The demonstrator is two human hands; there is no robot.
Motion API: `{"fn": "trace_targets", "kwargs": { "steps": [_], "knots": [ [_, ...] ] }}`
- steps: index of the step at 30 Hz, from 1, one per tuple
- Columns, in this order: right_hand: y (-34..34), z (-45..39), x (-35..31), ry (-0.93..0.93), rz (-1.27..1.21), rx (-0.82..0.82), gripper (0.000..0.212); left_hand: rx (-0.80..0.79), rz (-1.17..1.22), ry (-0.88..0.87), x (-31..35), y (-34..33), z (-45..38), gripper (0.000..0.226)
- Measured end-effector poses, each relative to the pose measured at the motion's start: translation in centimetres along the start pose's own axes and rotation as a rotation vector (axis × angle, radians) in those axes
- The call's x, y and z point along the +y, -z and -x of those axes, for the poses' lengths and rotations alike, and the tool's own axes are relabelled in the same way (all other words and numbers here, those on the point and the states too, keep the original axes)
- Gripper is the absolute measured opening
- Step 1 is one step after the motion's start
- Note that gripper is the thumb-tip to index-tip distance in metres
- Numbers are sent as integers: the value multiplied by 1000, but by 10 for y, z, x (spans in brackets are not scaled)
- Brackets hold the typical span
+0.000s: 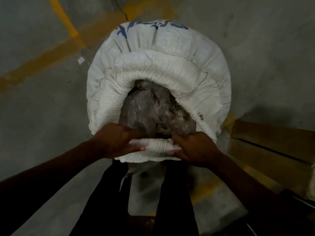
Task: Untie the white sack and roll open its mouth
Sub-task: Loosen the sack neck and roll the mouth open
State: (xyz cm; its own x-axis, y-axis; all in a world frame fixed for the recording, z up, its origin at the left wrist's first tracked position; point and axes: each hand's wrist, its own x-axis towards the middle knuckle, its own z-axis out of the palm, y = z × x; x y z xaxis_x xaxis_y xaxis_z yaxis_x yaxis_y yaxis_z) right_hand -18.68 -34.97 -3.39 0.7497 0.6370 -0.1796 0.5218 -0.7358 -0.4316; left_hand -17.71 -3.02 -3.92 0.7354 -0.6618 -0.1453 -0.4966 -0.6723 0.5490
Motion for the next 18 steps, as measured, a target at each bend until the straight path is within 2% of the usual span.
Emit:
{"fn": "trace_targets", "kwargs": {
  "steps": [5, 9, 12, 16, 18],
  "knots": [
    [14, -31, -5, -175, -93, 151, 64, 197, 92, 213, 1, 10, -34, 58],
    [28, -54, -18, -378, -388, 361, 59, 301, 168, 301, -2, 26, -60, 42],
    [30, -69, -27, -493, -516, 472, 61, 286, 219, 303, -6, 34, -74, 43],
    [23, -83, -30, -634, -603, 488, 65, 170, 289, 242, -13, 35, -90, 50],
    [19, -85, -26, -665, -571, 508, 67, 166, 303, 215, -19, 33, -97, 53]
  ]
}}
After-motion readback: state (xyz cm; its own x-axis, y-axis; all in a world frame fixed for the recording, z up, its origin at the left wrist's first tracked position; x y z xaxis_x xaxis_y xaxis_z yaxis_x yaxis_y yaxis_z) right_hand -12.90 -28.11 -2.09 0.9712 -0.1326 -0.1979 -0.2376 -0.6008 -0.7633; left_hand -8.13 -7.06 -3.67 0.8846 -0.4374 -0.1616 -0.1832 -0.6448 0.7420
